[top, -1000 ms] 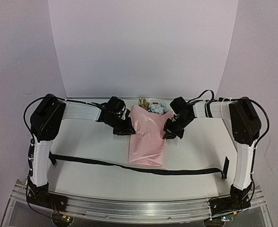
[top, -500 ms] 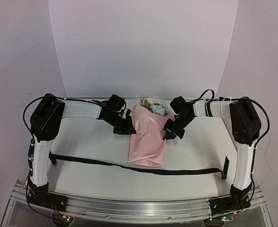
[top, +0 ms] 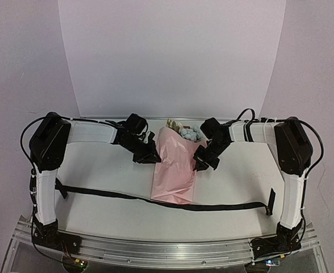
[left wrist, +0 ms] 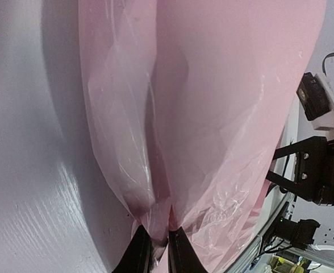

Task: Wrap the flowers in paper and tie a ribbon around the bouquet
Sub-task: Place the folded bouquet on the ribbon.

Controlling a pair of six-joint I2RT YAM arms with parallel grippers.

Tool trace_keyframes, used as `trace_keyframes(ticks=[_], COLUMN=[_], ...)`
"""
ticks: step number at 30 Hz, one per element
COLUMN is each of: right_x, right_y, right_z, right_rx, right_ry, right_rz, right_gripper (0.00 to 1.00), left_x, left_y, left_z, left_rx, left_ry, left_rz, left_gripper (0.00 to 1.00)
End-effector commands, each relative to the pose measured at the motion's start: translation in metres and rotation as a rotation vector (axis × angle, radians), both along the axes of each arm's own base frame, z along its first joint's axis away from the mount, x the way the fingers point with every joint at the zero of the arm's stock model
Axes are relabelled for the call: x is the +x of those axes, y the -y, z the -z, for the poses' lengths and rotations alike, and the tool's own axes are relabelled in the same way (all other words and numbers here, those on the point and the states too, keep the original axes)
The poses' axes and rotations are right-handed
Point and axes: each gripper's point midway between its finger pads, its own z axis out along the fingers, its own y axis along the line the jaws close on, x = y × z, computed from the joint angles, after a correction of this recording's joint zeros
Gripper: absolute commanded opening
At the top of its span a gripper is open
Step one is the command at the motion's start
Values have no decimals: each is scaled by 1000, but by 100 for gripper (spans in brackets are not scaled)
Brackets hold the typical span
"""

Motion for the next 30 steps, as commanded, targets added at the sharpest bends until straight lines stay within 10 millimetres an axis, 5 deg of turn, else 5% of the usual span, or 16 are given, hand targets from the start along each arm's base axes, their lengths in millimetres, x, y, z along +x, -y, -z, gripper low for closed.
trace_keyframes(ticks=[1,30], right_x=[-7,-37], right_y=[-2,-13], right_z=[-15,-28], right_rx=[2,-27], right_ry=[11,19], right_rz=[9,-12], right_gripper=[0,0], left_x=[-5,-31], left_y=[0,-12], left_z=[-36,-47], left_rx=[-68,-86], left_ry=[39,6], left_rz=[-4,-18], left_gripper=[12,13])
